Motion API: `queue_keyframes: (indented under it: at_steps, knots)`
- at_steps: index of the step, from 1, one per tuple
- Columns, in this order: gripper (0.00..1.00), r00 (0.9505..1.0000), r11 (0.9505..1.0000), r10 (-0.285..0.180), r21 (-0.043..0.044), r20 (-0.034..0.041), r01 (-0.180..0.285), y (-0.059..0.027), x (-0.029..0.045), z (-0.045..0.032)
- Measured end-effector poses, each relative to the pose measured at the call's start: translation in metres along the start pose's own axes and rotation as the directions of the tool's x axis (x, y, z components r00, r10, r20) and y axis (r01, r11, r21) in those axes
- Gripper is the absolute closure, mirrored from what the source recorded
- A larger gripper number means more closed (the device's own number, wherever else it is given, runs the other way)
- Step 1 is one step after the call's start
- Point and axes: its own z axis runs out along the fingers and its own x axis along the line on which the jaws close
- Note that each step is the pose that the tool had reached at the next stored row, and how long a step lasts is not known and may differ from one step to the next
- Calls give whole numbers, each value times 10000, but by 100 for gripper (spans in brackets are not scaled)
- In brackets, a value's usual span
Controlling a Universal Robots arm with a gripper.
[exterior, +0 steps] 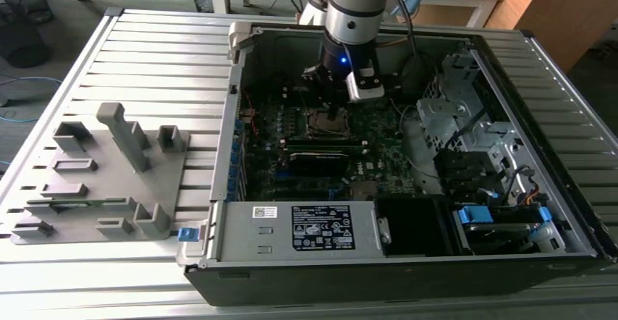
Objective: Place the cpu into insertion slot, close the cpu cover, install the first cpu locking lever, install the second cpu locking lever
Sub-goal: 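Close the cpu cover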
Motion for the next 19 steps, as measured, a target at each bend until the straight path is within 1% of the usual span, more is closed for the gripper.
queue_keyframes:
  at_steps: [3,6,8,10,13,14,15,19]
  knots:
    - [89,9984,9984,-559,1,9,559,0,-1,7]
    - [89,9944,9944,-1053,-2,32,1053,0,0,15]
    - [89,9915,9916,-1297,-1,53,1297,-1,0,18]
    - [89,9899,9899,-1415,-5,77,1415,-1,3,20]
    - [89,9894,9894,-1450,-10,103,1450,-5,19,23]
    - [89,9891,9892,-1469,-14,125,1469,-7,22,27]
    - [89,9879,9880,-1543,-15,151,1543,-7,22,30]
    - [89,9805,9807,-1954,-18,199,1954,-7,22,42]
